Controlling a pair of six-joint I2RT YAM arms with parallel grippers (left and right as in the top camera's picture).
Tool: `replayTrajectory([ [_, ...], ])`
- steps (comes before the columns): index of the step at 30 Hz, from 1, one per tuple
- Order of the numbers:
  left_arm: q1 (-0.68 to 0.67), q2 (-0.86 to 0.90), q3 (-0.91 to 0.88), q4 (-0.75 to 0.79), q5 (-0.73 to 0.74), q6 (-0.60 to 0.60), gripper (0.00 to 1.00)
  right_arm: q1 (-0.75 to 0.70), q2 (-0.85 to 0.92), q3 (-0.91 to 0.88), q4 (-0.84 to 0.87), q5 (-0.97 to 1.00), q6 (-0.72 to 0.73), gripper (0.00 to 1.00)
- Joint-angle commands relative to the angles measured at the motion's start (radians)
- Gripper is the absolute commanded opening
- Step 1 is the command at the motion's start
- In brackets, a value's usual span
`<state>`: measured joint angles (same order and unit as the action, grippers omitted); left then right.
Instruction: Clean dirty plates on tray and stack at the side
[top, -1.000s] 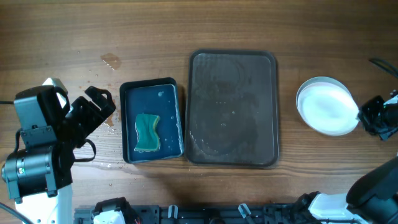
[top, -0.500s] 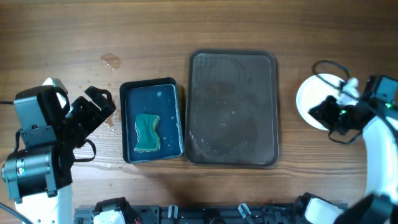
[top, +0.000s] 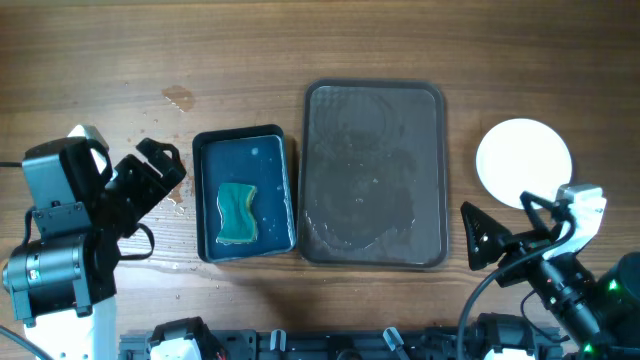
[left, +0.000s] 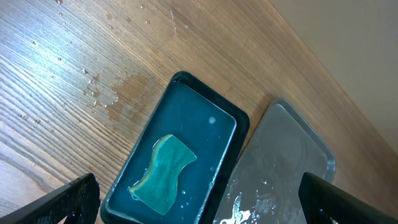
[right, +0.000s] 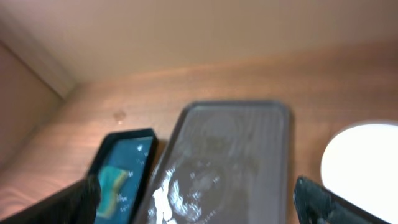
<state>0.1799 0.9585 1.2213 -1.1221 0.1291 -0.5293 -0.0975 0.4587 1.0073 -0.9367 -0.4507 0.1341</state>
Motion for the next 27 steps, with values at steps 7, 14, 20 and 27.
replayTrajectory([
  [7, 0.006, 0.001, 0.013, 0.002, 0.008, 0.001, 1.0, 0.158, -0.443, -0.695, 0.522, 0.068, -0.263, 1.0],
  [14, 0.006, 0.001, 0.013, 0.002, 0.008, 0.001, 1.0, 0.158, -0.455, -0.943, 0.886, 0.085, -0.265, 1.0],
  [20, 0.006, 0.001, 0.013, 0.002, 0.008, 0.001, 1.0, 0.158, -0.456, -1.002, 0.97, 0.092, -0.266, 1.0],
  [27, 0.006, 0.001, 0.013, 0.002, 0.008, 0.001, 1.0, 0.158, -0.455, -1.002, 0.969, 0.092, -0.266, 1.0],
])
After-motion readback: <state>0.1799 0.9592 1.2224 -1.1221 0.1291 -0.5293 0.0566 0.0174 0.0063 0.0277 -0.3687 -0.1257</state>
